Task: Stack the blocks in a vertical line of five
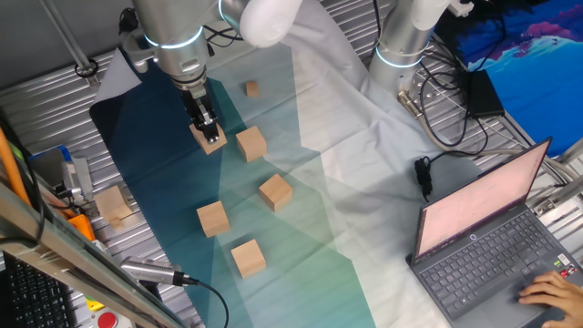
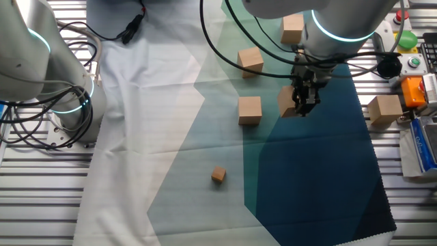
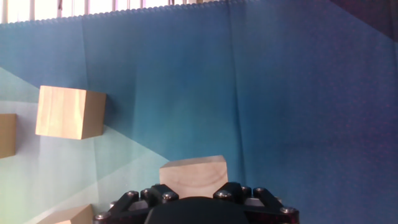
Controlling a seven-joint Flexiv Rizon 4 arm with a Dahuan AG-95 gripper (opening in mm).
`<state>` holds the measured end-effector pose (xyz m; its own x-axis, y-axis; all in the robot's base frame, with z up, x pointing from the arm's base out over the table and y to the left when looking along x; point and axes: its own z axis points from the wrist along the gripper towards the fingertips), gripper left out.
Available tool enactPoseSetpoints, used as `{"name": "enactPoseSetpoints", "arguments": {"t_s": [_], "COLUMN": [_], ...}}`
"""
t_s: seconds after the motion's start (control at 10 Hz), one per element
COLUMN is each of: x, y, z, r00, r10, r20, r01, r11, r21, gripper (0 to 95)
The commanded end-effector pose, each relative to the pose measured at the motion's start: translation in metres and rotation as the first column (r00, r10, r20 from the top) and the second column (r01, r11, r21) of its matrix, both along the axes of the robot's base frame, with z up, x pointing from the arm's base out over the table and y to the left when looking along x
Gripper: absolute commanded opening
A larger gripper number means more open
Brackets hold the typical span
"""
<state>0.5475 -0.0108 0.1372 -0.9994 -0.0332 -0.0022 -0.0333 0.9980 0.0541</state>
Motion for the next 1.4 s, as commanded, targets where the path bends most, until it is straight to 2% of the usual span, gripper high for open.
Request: {"name": "enactPoseSetpoints", "arguments": {"t_s": [0.1,1.1,1.4], "x": [-0.0002,-0.0003,-0.0068], "y": [0.0001,0.0002,-0.0008], "z": [0.0001,0.0001,-0.0010], "r00": [1.000,1.000,1.000], "r10": [0.001,0.007,0.000], "r20": [0.000,0.002,0.000], "r01": [-0.001,-0.007,0.000], "r11": [1.000,1.000,1.000], "r21": [0.002,0.006,0.023], "gripper": [0.0,0.0,0.0]}}
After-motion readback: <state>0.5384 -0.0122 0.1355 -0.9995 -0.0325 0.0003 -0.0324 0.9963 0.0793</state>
